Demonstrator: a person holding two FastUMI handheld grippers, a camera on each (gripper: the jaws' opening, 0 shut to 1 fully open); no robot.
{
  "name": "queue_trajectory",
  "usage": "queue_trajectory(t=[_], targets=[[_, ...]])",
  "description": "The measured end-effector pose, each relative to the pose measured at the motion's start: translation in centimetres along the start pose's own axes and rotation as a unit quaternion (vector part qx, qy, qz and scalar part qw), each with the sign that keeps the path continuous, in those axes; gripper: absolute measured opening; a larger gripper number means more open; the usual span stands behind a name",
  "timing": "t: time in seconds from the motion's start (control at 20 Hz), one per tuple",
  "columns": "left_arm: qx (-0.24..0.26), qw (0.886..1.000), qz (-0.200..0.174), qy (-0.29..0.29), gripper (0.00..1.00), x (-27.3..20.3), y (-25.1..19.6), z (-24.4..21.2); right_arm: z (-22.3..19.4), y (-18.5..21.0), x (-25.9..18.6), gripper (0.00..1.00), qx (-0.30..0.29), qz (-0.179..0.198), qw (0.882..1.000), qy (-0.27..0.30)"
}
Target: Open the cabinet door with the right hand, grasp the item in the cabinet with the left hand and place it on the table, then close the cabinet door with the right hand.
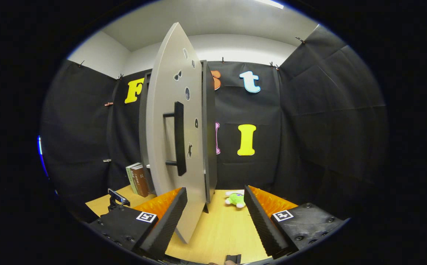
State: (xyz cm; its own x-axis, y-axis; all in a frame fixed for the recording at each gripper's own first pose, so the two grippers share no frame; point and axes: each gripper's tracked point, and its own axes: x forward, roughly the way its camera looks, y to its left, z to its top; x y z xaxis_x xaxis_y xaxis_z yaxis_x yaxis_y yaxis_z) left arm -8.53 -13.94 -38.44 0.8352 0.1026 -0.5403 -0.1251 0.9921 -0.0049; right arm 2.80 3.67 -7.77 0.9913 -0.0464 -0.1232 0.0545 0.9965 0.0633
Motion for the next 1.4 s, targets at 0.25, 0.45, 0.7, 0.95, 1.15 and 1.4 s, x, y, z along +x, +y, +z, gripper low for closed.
queue_trajectory(t=[0.25,0.45,0.7,0.95,1.15,1.4], targets=[[0.003,0.995,-0.045,-0.092,0.98,-7.4,0.9,12.8,1.7,2.6,-0.6,0.98,0.001,0.015,1.0,-0.01],[0.026,0.985,-0.068,-0.156,0.97,-12.2,1.3,22.2,3.9,3.9,0.5,0.98,0.0,0.034,0.999,-0.033],[-0.02,0.976,-0.102,-0.192,0.94,-16.0,0.8,28.9,4.6,3.9,3.3,0.98,-0.006,0.079,0.996,-0.04],[-0.031,0.977,-0.079,-0.198,0.93,-17.6,0.9,29.8,4.8,4.8,5.6,0.99,0.002,0.149,0.988,-0.037],[-0.053,0.979,-0.05,-0.192,0.95,-17.3,1.9,29.2,4.6,5.8,6.4,0.96,0.011,0.198,0.979,-0.034],[-0.055,0.976,-0.044,-0.206,0.95,-16.5,3.8,30.8,4.5,7.5,7.3,0.98,-0.008,0.215,0.976,-0.035]])
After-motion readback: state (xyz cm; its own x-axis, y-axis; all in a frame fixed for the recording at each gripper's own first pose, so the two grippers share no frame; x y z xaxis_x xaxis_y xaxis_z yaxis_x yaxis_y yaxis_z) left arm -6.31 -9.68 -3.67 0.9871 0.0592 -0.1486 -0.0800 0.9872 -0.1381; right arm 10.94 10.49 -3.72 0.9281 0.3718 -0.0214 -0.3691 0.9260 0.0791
